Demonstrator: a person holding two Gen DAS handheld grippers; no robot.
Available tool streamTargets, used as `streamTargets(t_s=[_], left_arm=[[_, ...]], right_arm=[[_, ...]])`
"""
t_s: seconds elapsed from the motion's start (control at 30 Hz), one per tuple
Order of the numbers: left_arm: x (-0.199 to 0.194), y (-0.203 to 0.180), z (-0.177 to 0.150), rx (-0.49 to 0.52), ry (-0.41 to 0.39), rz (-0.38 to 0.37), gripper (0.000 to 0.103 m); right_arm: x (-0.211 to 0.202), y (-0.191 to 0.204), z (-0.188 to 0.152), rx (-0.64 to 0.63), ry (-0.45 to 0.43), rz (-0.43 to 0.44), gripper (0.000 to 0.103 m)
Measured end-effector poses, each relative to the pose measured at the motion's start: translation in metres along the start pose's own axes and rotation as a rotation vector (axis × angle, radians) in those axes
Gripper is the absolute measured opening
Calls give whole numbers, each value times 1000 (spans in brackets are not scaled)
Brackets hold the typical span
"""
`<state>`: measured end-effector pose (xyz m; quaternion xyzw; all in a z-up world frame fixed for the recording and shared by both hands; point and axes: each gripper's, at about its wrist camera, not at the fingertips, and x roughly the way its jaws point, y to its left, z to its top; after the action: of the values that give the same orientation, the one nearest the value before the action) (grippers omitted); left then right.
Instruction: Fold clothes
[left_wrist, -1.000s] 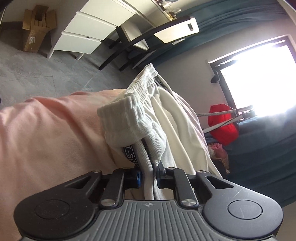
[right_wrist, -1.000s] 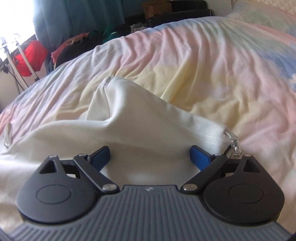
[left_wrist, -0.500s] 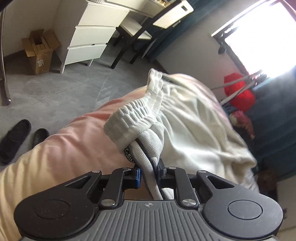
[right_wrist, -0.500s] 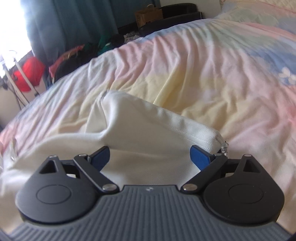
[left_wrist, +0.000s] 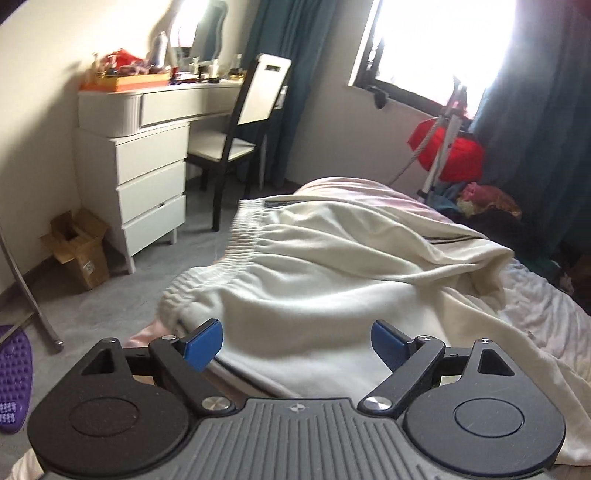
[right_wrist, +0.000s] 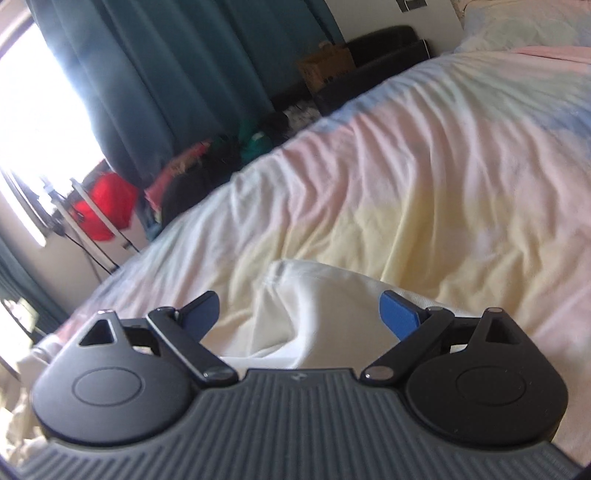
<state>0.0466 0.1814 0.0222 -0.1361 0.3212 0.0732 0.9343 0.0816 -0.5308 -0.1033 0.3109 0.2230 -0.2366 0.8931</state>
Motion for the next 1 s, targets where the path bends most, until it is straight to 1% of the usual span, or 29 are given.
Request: streamTargets(t_s=[0.07,0.17,0.27,0.33,0.4,0.43,0.47,0.5,0.53,0.57,0.6,0.67,0.73,0.8,0.83,0.9,0.97,1.0], left_arm=[[10,-41,-11,22,-10,-77,90],[34,-101,-33,71,-26,-159,91],[68,-148,-58,147,-15,-239,91],[89,-171,-74,226,5,-276,91],[103,-184,-92,344,-5,-281,91],[109,-186,-98,377,-4,-274,91],[114,-186,-104,402,-1,-265,91],[119,-187,-110,426,3,-256,91],[123,-185,-113,426,14,-252,91],[126,-180,-115,411,29,-251,91],[127,-177,-114,393,42,-253,91],[128,-171,-112,357,52,-268,91],[124,-167,-111,340,45,-279,91],[118,-165,-110,338,31,-282,91],[116,-165,-111,341,25,-281,91],[113,-165,-112,348,13,-277,91],[112,-167,-113,359,2,-271,91],[111,-168,-113,365,-5,-270,91]], right_arm=[[20,7,0,-68,42,-112,94],[37,16,-3,-172,22,-154,95],[45,20,-2,-211,-13,-124,95],[54,22,-2,-234,-4,-120,95],[65,21,-6,-245,35,-100,94],[70,21,-9,-251,57,-90,87],[74,21,-11,-264,67,-103,64],[75,22,-13,-273,64,-112,48],[75,23,-14,-282,61,-121,38],[72,25,-13,-286,42,-138,25],[69,27,-12,-290,23,-154,19],[58,24,-6,-255,-48,-184,17],[51,15,1,-202,-93,-219,16],[49,4,1,-167,-119,-278,15],[52,-5,-1,-138,-108,-282,16],[59,-18,-5,-82,-80,-255,16],[56,-15,-5,-84,-100,-241,20],[54,-12,-4,-89,-109,-236,25]])
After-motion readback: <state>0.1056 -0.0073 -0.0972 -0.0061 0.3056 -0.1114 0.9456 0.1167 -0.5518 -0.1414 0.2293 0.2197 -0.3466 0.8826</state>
